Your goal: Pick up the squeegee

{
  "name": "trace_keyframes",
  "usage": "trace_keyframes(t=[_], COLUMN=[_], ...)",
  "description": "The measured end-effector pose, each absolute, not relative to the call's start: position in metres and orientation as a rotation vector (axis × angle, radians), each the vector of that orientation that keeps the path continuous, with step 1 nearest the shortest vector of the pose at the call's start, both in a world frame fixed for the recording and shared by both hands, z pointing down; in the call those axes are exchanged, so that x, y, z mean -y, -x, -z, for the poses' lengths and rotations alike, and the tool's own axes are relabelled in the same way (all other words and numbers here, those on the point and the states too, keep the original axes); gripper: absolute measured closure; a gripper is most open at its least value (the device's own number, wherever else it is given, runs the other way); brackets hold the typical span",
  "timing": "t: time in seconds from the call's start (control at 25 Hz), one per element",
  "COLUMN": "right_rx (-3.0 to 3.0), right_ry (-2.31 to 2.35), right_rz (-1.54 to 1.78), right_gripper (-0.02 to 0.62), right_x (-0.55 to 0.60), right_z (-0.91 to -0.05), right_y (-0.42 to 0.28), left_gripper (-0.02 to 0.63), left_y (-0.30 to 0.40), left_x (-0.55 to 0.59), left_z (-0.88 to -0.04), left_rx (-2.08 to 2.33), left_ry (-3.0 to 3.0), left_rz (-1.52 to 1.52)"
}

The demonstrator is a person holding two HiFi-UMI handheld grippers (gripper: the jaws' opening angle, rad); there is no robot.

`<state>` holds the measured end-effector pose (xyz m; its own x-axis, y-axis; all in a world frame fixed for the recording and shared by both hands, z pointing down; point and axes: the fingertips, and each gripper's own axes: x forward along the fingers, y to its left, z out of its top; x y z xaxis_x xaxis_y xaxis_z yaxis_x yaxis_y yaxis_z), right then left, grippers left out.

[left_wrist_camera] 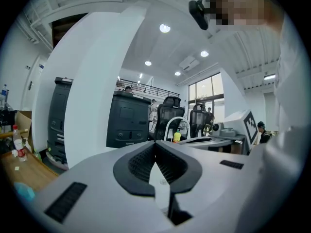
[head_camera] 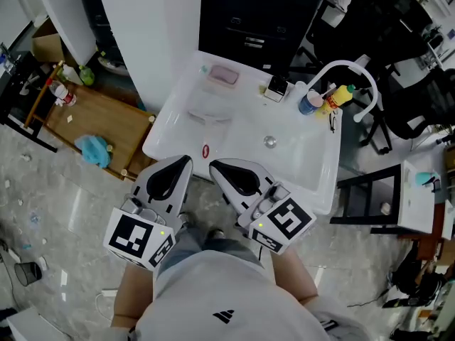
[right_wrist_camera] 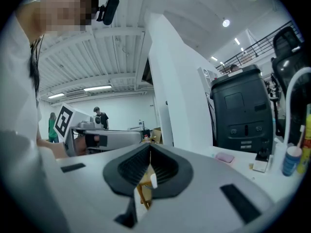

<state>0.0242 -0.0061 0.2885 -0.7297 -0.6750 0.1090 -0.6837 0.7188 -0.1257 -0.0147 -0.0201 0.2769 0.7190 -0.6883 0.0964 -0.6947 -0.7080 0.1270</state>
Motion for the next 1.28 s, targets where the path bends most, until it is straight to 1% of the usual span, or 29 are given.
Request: trace_keyframes(t=[0.76, 1.28], right_rx=[2.691, 2.546], right_ry=[-1.430, -1.463], right_rz=[-0.268, -0.404], right_gripper=[0.583, 0.583], right_x=[0.070, 0.098], right_z=[-0.302, -0.350], right_y=[0.002, -0.016], left_gripper=[0.597, 0.597], left_y=[0.046, 0.042], left_x=[0.084, 0.104], left_z=[-0.289, -0.303], left_rx=[0.858, 0.809], left_ry=[-2.864, -2.839], left_rz=[-0.082, -0.097])
